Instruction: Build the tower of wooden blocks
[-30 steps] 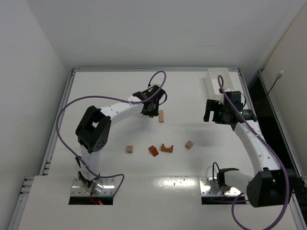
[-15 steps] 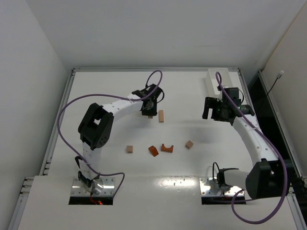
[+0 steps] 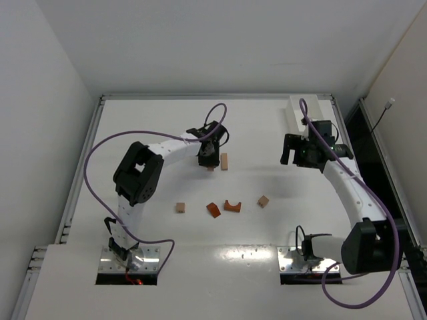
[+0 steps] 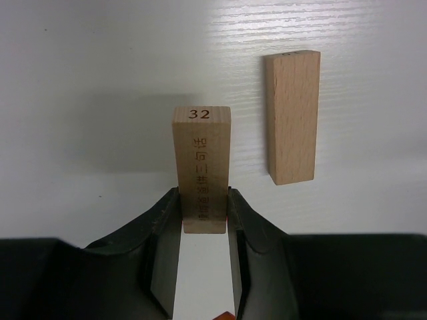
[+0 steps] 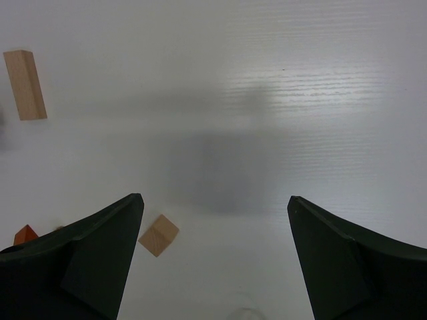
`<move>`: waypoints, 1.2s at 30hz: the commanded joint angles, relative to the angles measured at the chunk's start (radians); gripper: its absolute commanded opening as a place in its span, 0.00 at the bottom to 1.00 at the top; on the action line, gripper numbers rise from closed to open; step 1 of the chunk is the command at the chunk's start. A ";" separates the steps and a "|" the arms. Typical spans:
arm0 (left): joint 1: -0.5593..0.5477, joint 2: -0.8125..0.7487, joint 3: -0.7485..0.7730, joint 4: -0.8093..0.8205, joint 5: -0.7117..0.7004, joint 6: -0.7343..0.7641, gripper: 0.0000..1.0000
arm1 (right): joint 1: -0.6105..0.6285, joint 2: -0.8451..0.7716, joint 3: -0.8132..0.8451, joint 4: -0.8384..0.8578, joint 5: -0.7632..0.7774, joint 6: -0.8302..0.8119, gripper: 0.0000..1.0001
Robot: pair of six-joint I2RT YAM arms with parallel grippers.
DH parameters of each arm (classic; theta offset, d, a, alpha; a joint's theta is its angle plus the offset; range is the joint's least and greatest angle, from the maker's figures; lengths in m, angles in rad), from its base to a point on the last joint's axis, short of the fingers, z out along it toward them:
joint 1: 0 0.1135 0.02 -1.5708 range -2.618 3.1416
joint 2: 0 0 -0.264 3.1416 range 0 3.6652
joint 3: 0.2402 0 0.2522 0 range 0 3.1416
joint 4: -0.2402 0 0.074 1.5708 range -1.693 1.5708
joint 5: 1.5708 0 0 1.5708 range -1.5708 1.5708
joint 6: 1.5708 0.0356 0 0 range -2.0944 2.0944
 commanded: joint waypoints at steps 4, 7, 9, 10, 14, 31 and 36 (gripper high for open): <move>0.008 0.029 0.008 0.010 0.039 -0.019 0.00 | -0.005 0.011 0.059 0.036 -0.011 0.020 0.86; 0.008 0.042 0.017 0.010 0.039 -0.019 0.00 | -0.005 0.021 0.059 0.036 -0.011 0.020 0.86; 0.008 0.051 0.017 0.010 0.048 -0.019 0.00 | -0.005 0.021 0.068 0.036 -0.011 0.020 0.86; 0.008 0.051 0.017 0.010 0.048 -0.019 0.00 | -0.005 0.030 0.069 0.036 -0.011 0.020 0.86; 0.008 0.071 0.028 0.020 0.048 -0.009 0.00 | -0.005 0.030 0.069 0.036 -0.011 0.020 0.86; 0.018 0.112 0.080 0.020 0.012 0.000 0.10 | -0.005 0.030 0.069 0.045 -0.021 0.020 0.86; 0.027 0.122 0.080 0.020 0.001 0.000 0.17 | -0.005 0.030 0.069 0.045 -0.021 0.020 0.86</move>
